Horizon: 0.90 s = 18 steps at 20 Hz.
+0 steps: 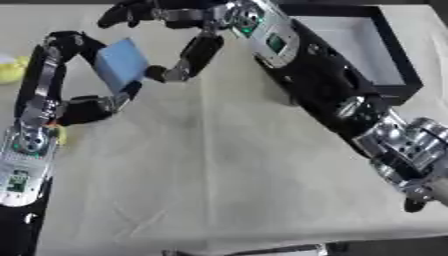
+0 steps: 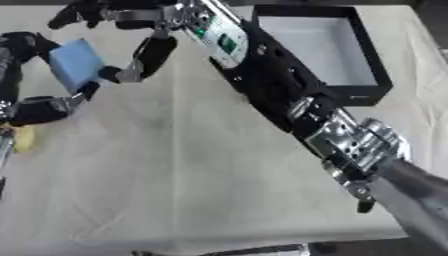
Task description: Pick up the objects with one hand, pass them to the other hand, and then place them into the box on the other side of the table.
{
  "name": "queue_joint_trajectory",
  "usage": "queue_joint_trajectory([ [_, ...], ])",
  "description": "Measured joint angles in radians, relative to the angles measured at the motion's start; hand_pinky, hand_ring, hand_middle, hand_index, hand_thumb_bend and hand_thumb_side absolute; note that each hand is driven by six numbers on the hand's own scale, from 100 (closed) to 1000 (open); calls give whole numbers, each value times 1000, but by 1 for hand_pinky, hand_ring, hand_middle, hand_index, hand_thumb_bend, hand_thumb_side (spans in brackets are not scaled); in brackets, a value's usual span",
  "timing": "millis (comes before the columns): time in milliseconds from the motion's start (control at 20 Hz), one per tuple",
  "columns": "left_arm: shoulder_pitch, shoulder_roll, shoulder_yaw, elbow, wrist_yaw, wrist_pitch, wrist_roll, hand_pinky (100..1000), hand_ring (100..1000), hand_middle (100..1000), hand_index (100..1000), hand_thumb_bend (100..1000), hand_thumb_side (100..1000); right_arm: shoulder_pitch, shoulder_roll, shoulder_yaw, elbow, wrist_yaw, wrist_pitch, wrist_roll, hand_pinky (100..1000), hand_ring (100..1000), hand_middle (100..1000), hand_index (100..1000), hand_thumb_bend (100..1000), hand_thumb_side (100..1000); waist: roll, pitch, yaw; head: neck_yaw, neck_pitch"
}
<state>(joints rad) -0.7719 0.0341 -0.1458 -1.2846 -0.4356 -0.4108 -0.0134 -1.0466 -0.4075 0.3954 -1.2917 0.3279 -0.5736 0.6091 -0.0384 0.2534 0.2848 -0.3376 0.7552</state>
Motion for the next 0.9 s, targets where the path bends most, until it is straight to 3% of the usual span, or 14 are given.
queue_joint_trajectory([
  [350, 0, -8, -3, 5, 5, -13, 11, 630, 361, 329, 412, 100, 100, 0, 17, -2, 38, 24, -5, -5, 872, 1000, 916, 1000, 159, 264, 0, 0, 3, -4, 0],
  [550, 0, -10, -3, 6, 6, -20, 12, 631, 361, 330, 413, 100, 100, 2, 25, -6, 47, 24, -4, -4, 869, 1000, 805, 1000, 100, 222, -1, 0, 4, -7, 0],
  [800, 0, -17, -3, 9, 6, -21, 11, 633, 361, 330, 413, 100, 100, 13, 25, -6, 47, -16, 6, 6, 869, 1000, 711, 1000, 100, 196, -1, 0, 4, -8, 0],
  [900, 0, -18, -3, 10, 5, -20, 11, 634, 362, 331, 414, 100, 100, 14, 24, -6, 46, -32, 12, 12, 863, 1000, 634, 972, 100, 187, -2, 0, 4, -8, 0],
])
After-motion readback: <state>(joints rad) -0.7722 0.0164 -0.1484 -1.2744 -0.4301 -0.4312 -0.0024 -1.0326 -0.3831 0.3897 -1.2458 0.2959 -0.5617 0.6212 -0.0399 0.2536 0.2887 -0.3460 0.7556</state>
